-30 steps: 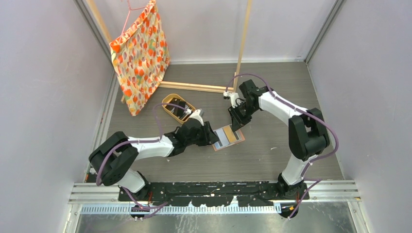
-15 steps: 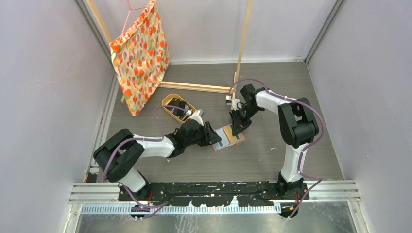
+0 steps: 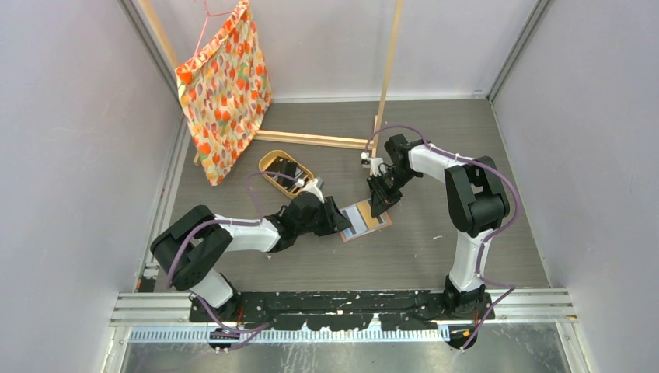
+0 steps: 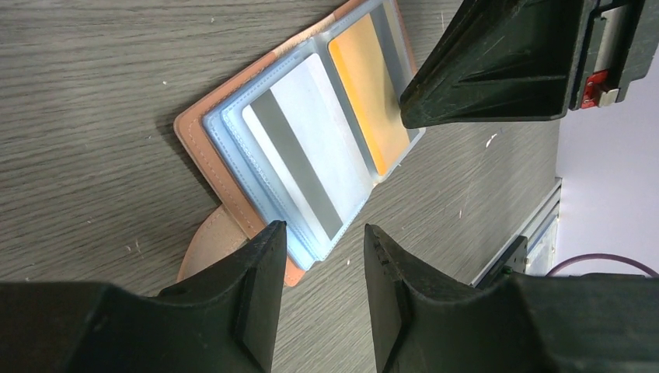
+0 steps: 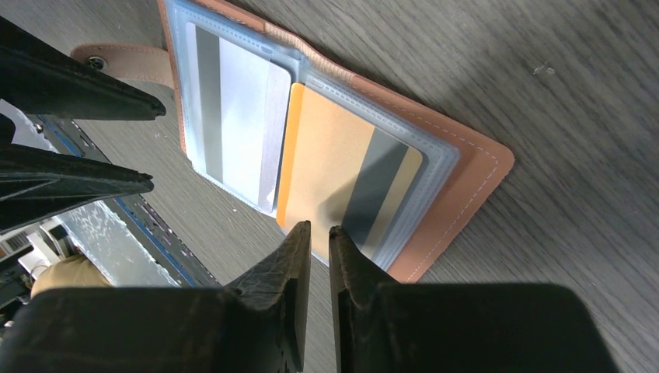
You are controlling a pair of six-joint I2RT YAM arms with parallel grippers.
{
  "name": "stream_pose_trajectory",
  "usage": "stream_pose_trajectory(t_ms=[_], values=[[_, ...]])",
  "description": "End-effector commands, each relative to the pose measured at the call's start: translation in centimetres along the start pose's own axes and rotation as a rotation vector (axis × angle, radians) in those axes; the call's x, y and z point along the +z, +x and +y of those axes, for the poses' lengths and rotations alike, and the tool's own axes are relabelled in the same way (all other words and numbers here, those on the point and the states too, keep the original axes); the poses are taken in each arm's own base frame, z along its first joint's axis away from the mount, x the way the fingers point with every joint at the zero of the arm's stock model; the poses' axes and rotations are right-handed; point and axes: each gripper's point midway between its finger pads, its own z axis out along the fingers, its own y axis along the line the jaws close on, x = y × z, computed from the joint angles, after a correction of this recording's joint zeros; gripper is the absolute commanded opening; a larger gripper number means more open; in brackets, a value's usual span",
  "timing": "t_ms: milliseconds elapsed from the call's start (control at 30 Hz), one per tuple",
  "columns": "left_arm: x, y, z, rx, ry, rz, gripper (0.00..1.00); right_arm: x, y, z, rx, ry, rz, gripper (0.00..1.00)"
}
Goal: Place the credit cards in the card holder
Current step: Turn over the card slot in the card holder.
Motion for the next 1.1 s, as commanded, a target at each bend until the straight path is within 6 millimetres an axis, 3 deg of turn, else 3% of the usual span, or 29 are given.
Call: stream_pose_trajectory(t_ms=[0, 700, 1067], values=[[0.6, -1.1, -0.9, -0.009, 0.013, -0.024, 0.43, -1.5, -1.4, 1.1, -0.042, -0.010, -0.052, 0.20], [1.6, -0.9, -1.0, -0.006, 0.015, -0.009, 0.42, -1.7, -1.5, 1.2, -0.048, -0.006, -0.058, 0.20], [0.9, -1.8, -2.4, -0.001, 0.065, -0.039, 0.41, -2.0, -1.6, 1.4, -0.056, -0.008, -0.063, 0.20]])
